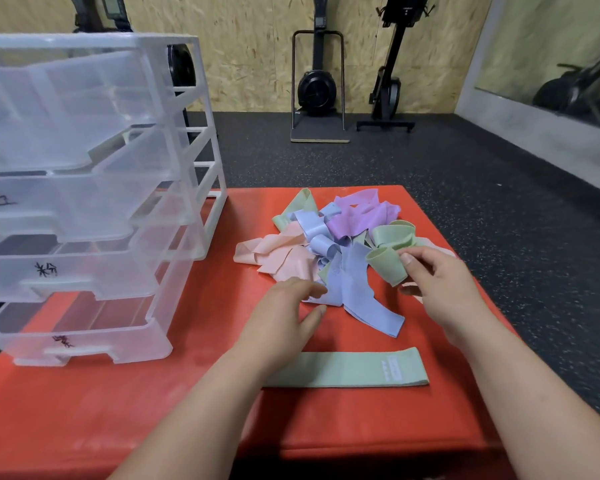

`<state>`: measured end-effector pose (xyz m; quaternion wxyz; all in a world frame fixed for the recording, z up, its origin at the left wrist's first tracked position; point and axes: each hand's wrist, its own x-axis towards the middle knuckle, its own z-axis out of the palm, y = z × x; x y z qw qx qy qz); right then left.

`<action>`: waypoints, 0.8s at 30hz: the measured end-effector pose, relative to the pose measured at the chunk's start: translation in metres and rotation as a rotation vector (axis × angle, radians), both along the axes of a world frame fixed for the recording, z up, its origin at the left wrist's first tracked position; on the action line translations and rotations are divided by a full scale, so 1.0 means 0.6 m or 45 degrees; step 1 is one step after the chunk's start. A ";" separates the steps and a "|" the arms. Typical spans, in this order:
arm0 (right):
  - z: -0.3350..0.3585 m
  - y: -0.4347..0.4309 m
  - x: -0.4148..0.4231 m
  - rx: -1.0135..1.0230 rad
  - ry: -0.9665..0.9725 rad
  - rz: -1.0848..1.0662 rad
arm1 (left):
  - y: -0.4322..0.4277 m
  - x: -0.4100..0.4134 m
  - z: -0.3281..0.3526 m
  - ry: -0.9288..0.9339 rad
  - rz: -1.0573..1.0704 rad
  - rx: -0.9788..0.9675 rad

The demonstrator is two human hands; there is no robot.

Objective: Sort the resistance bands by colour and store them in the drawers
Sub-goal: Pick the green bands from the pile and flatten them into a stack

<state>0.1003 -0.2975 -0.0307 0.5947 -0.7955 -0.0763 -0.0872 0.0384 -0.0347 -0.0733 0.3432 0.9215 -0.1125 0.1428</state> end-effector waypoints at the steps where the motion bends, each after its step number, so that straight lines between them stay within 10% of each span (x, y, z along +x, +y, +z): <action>1: 0.003 -0.004 -0.005 -0.088 -0.066 0.012 | -0.010 -0.002 0.004 -0.012 -0.016 -0.054; 6: 0.013 -0.001 -0.037 -0.630 -0.450 0.211 | -0.057 -0.013 0.031 -0.060 -0.090 -0.270; 18: -0.020 0.027 -0.047 -0.426 -0.190 0.303 | -0.066 0.005 0.038 0.064 0.058 -0.740; 24: -0.007 0.044 -0.036 -0.492 -0.334 0.361 | -0.046 0.009 0.040 0.016 -0.019 -0.594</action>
